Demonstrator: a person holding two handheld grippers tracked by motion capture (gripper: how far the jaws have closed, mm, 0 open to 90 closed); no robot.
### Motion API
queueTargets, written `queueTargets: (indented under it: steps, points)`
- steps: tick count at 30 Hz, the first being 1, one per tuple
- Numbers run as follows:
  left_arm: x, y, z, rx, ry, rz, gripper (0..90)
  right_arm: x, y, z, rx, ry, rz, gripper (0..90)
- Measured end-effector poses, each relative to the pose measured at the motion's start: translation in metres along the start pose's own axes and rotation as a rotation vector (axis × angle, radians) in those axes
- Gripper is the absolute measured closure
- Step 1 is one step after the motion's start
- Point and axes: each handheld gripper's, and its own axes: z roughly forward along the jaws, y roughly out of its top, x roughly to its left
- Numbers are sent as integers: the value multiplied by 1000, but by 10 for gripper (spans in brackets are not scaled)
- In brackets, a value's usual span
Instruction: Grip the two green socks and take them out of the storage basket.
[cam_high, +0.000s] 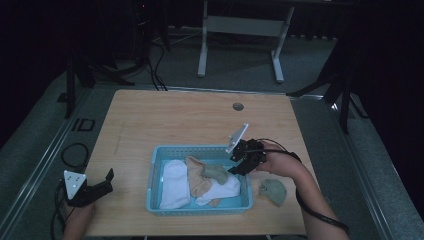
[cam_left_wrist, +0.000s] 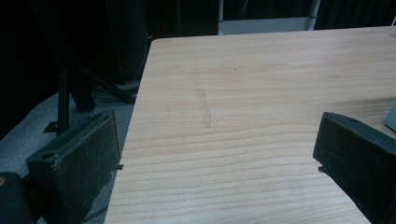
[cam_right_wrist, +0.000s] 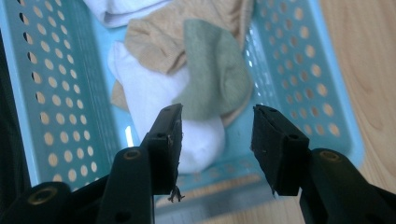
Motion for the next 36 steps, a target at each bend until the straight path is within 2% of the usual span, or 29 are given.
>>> queueTargets:
  steps: [7,14,17,22,34,35,36]
  points:
    - [0,0,0,0,-1,3,3,3,14,24,28,24,-36,530]
    - [0,0,0,0,-1,4,3,-1,18,39,49,32,-33,532]
    - [0,0,0,0,-2,3,3,-2,20,49,78,43,-37,534]
    - [0,0,0,0,-3,4,3,-3,19,63,96,57,-37,535]
    - [0,0,0,0,-1,5,3,-5,21,79,123,68,-33,533]
    - [0,0,0,0,-1,5,3,-4,21,82,132,64,-37,572]
    - [0,0,0,0,-1,5,3,-4,21,82,132,64,-37,572]
